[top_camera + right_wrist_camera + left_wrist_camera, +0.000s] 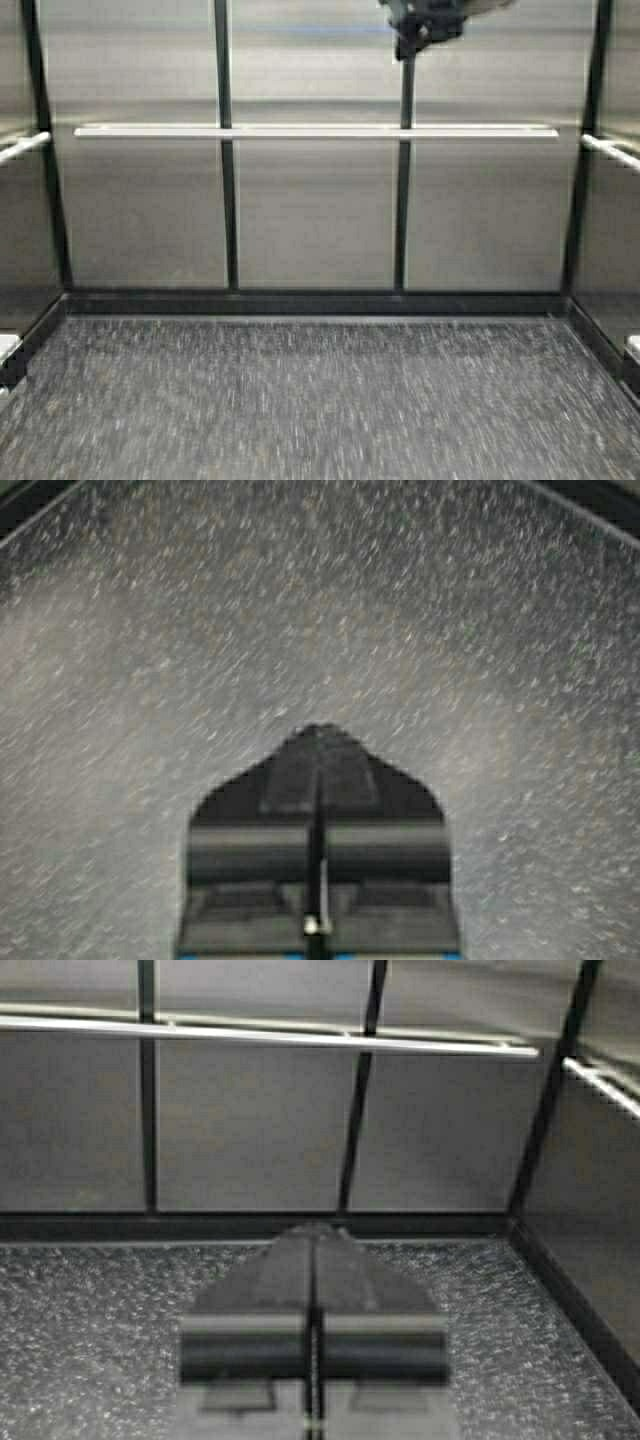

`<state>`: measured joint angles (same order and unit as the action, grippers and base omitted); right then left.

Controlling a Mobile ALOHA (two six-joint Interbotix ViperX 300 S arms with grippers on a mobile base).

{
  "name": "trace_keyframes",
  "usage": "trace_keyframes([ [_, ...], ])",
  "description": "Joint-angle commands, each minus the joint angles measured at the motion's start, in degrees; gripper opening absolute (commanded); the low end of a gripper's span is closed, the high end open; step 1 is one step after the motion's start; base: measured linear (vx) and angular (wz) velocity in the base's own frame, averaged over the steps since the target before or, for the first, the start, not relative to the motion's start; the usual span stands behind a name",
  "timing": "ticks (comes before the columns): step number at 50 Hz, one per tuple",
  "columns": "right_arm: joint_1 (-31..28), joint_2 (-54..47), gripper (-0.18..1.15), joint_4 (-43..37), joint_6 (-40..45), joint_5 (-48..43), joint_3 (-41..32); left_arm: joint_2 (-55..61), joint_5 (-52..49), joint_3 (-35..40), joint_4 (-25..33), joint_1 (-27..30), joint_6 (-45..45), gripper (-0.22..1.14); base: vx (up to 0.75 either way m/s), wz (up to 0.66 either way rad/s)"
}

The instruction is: Navigate to elevator, push the call button, then enter the elevator

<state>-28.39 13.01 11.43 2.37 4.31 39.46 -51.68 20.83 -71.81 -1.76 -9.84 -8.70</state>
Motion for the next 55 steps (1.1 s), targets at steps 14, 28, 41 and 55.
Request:
trace_keyframes([
  [14, -1.05, 1.67, 0.06, 0.09, 0.18, -0.44, 0.88, -2.11, 0.53, -0.62, 0.18, -0.53, 0.35, 0.03, 0.49, 0.03],
  [28, 1.41, -0.35, 0.06, 1.14, -0.62, 0.35, 2.64, 1.32, 1.23, -0.62, 0.18, 0.44, 0.79, 0.03, 0.52, -0.11],
  [41, 1.49, -1.49, 0.06, 1.14, -0.35, 0.79, 1.49, 0.18, 1.32, -0.70, 0.09, 0.44, 1.14, 0.03, 0.47, -0.28],
  [55, 0.97, -1.05, 0.06, 0.70, -0.09, 0.70, 1.23, 2.11, 1.32, -0.97, 0.09, 0.44, 1.85, 0.03, 0.46, -0.10],
])
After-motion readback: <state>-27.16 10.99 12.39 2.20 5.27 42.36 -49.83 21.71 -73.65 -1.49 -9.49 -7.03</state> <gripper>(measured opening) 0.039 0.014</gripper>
